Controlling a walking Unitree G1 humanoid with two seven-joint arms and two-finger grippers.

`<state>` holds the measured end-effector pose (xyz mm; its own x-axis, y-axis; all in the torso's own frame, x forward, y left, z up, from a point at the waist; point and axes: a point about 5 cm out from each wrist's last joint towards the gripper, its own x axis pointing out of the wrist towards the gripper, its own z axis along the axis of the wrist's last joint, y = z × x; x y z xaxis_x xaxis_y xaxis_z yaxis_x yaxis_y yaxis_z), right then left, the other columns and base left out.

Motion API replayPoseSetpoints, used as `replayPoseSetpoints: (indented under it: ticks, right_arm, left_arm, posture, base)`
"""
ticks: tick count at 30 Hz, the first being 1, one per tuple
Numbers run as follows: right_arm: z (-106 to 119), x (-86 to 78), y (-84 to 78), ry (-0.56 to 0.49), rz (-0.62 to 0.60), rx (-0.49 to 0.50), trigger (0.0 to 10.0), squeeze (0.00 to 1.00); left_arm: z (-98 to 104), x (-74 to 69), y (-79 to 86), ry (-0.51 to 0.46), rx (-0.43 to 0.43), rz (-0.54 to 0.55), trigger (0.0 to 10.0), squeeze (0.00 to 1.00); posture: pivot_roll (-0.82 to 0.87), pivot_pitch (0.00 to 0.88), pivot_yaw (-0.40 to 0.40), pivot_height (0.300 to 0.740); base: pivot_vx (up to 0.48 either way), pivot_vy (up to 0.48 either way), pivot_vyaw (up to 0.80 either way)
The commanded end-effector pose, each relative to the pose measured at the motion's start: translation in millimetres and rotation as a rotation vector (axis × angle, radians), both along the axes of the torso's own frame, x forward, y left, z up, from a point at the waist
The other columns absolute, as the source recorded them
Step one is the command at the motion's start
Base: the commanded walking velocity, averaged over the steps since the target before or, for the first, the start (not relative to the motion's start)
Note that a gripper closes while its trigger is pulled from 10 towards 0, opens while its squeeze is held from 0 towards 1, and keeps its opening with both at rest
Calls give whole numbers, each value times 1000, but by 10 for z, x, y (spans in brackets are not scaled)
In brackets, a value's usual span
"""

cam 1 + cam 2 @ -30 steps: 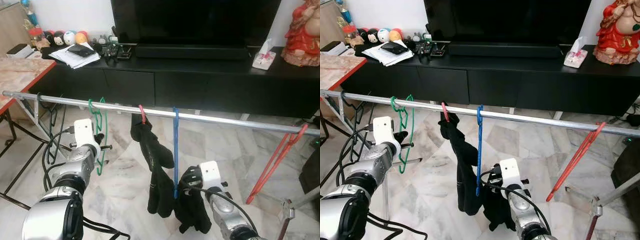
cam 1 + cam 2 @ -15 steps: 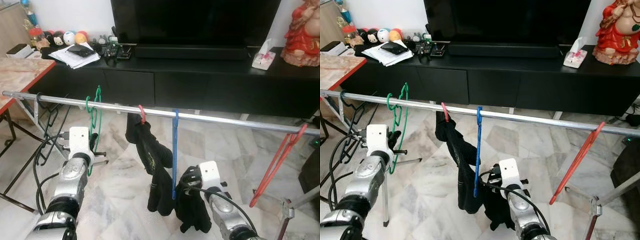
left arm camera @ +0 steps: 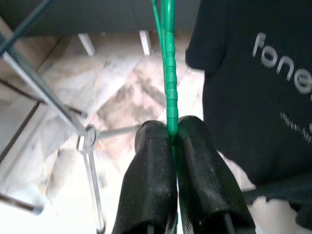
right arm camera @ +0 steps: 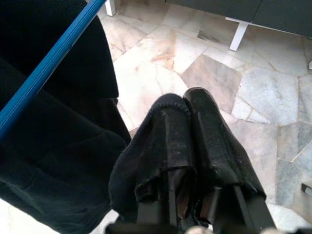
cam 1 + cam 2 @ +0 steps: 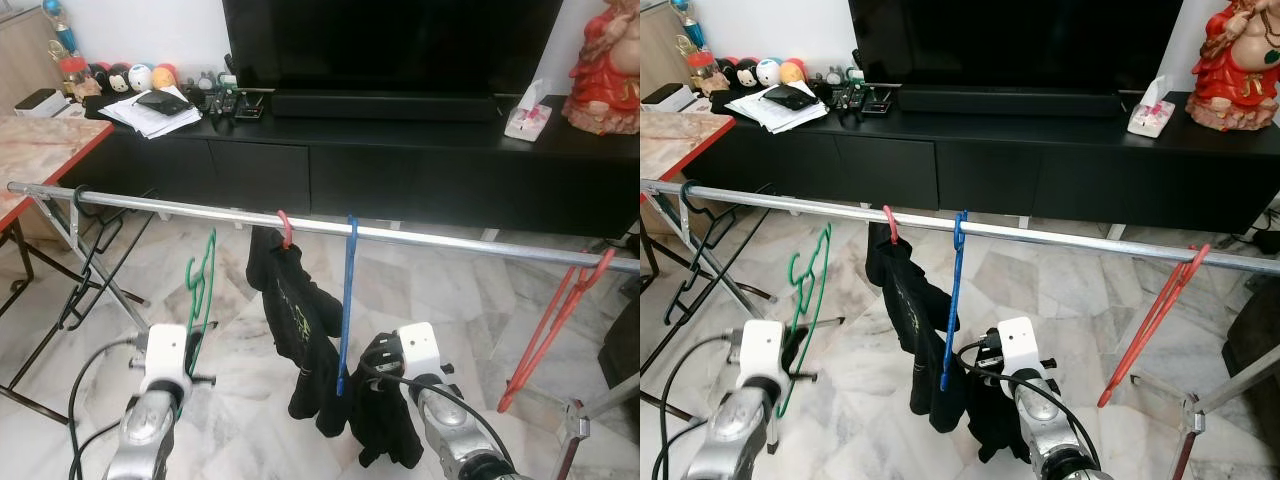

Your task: Hang hanger

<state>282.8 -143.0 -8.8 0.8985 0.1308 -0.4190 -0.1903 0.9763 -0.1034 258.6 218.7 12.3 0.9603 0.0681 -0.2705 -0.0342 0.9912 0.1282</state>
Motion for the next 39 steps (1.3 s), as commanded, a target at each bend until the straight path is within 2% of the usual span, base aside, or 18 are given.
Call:
replayPoseSetpoints:
  ticks: [1,5,7,8,9,12,14,16,19,22,25,26,27,28,29,39]
  right_arm:
    - [13,14,14,-3,5,3,10000,0]
    - [28,34,-13,-5,-1,0,10000,0]
    - [37,42,-20,-9,-1,-2,10000,0]
    - [37,42,-20,-9,-1,-2,10000,0]
    - [38,41,-19,-12,-1,-2,10000,0]
    - [33,32,-17,-15,-6,0,10000,0]
    - [30,27,-19,-16,-8,1,10000,0]
    - [28,23,-31,-16,-11,1,10000,0]
    - [26,20,-36,-16,-12,2,10000,0]
    - [23,25,-63,-7,-16,-4,10000,0]
    - [23,25,-63,-7,-16,-4,10000,0]
    - [33,34,-65,-12,-19,-3,10000,0]
    - [33,34,-65,-12,-19,-3,10000,0]
    - [46,47,-68,-18,-25,-2,10000,0]
    - [49,50,-68,-19,-26,-1,10000,0]
    - [60,61,-77,-24,-32,-3,10000,0]
  left_arm:
    - [-54,-47,17,33,16,5,10000,0]
    - [-304,-232,109,155,-24,111,10000,0]
    - [-432,-336,103,227,-11,119,10000,0]
    - [-432,-336,103,227,-11,119,10000,0]
    - [-561,-454,91,312,0,130,10000,0]
    - [-682,-593,94,389,-18,149,10000,0]
    - [-694,-619,98,390,-15,150,10000,0]
    - [-676,-628,175,364,-61,222,10000,0]
    - [-681,-631,192,366,-71,238,10000,0]
    - [-771,-774,293,433,-145,346,10000,0]
    - [-773,-773,294,433,-145,346,10000,0]
    - [-835,-884,292,480,-133,346,10000,0]
    - [-835,-884,292,480,-133,346,10000,0]
    - [-922,-1056,281,546,-122,351,10000,0]
    - [-943,-1099,277,561,-123,354,10000,0]
    - [-980,-1162,243,577,-147,367,10000,0]
  posture:
    - [-92,0,62,740]
    - [-95,0,62,740]
    - [-101,0,63,740]
    - [-101,0,63,740]
    - [-105,0,67,740]
    - [-113,0,71,740]
    - [-114,0,70,740]
    - [-106,0,67,740]
    - [-106,0,67,740]
    - [-100,0,68,740]
    - [-100,0,68,740]
    - [-107,0,75,740]
    - [-107,0,75,740]
    - [-105,0,75,740]
    - [-105,0,75,740]
    - [-101,0,70,740]
  base:
    - [0,0,0]
    - [0,0,0]
    - [0,0,0]
    - [0,0,0]
    - [0,0,0]
    - [0,0,0]
    - [0,0,0]
    - [0,0,0]
    - [0,0,0]
    - [0,0,0]
    - [0,0,0]
    - [0,0,0]
    - [0,0,0]
    - [0,0,0]
    - [0,0,0]
    - [0,0,0]
